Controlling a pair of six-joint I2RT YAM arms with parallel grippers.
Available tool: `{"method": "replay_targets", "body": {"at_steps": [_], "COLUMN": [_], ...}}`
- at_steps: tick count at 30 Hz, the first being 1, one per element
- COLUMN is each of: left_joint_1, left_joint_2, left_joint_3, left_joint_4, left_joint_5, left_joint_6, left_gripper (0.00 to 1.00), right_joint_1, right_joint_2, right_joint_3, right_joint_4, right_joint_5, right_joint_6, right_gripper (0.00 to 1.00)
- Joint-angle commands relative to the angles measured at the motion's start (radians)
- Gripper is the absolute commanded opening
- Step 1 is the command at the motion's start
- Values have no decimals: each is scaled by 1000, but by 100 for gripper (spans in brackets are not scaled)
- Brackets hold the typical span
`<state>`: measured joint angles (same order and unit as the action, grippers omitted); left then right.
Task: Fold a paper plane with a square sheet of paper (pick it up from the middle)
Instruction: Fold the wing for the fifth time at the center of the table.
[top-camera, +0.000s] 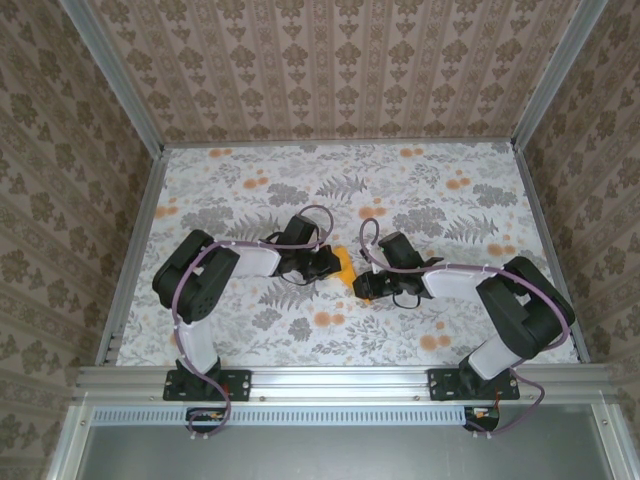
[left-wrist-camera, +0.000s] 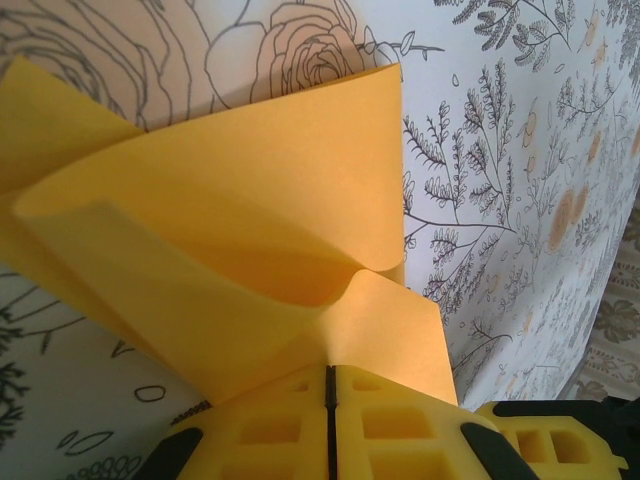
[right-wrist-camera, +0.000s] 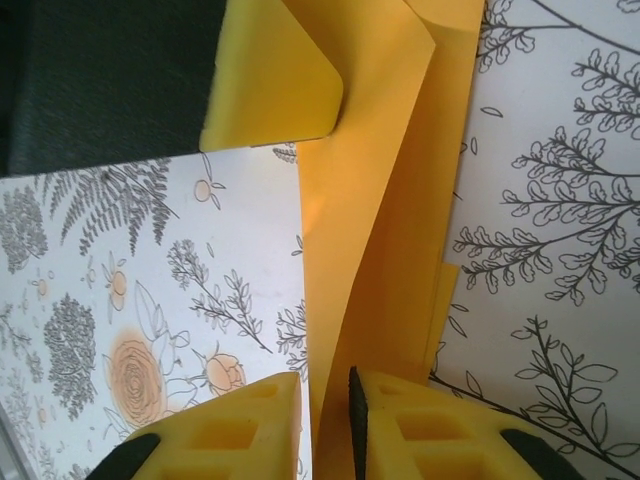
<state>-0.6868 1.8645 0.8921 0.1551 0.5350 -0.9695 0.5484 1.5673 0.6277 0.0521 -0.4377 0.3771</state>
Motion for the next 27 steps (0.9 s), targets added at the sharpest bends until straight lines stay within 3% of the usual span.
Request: {"method": "replay_targets", "body": {"at_steps": [1, 8, 18, 27], "left_joint_1": [-2, 1, -2, -29], "left_joint_2": [10, -14, -124, -112], "left_joint_3": [31, 30, -55, -115], "left_joint_4": [-32, -22, 134, 202], "left_joint_5": [5, 15, 38, 43], "left_joint_6": [32, 39, 40, 31], "left_gripper": [10, 11, 26, 20], "right_joint_1": [5, 5, -17, -61], "right_joint_2": [20, 48, 101, 136], "right_joint_3": [23, 12, -23, -44], "right_joint_4": [-28, -10, 70, 102], "right_joint_5": [19, -13, -65, -108], "right_joint_6": [-11, 40, 162, 242], "right_gripper": [17, 9, 6, 4]}}
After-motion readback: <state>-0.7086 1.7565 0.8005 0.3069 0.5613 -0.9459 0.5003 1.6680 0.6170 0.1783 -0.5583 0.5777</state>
